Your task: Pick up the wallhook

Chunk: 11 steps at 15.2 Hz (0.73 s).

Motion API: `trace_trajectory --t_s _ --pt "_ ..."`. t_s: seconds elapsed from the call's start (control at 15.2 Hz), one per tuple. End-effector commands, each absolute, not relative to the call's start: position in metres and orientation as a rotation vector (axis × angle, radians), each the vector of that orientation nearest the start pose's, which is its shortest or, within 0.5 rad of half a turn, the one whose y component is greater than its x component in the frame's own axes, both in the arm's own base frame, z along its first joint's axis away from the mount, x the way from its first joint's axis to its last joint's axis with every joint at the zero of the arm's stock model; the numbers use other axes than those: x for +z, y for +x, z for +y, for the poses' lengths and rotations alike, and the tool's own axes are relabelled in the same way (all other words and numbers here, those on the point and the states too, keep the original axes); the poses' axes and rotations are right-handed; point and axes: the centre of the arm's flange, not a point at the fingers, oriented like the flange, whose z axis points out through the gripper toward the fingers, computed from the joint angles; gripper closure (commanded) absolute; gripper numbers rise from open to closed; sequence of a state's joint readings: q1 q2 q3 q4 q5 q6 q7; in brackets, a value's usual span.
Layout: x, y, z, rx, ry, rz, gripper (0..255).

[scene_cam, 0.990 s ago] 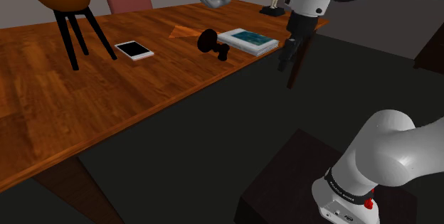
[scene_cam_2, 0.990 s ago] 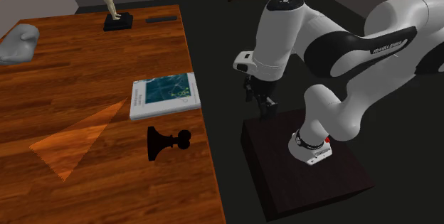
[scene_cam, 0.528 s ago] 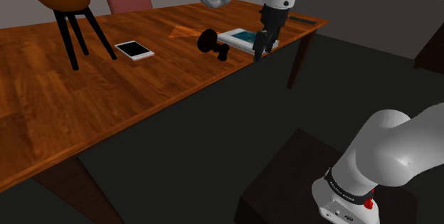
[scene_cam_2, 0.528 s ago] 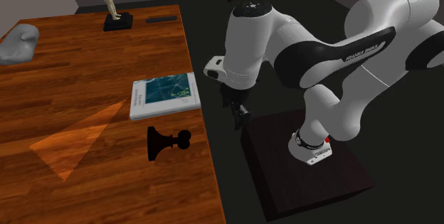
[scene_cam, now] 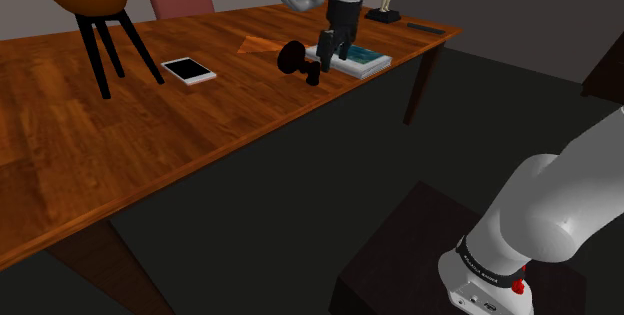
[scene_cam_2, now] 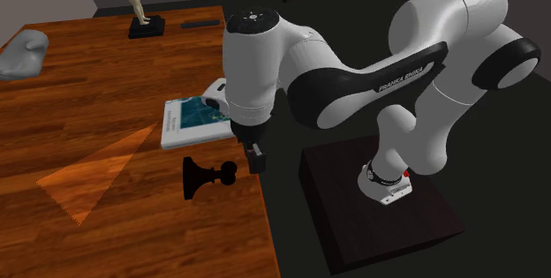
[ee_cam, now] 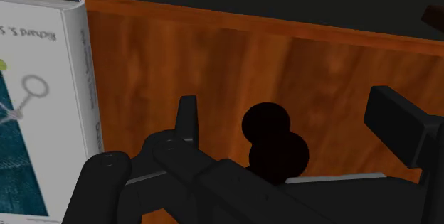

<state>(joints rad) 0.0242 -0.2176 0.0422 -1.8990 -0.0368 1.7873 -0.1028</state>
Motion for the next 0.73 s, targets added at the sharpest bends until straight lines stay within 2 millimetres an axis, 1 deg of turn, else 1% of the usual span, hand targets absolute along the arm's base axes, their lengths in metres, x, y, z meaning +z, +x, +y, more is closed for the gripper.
trace_trajectory --t_s 0.0,0.33,0.66 --pt "0.603 0.527 0.038 -0.179 -3.181 -0.283 0" --pt "0.610 0.588 0.051 -0.206 -3.201 -0.294 0" --pt "0.583 0.588 0.051 -0.206 -3.201 -0.294 0"
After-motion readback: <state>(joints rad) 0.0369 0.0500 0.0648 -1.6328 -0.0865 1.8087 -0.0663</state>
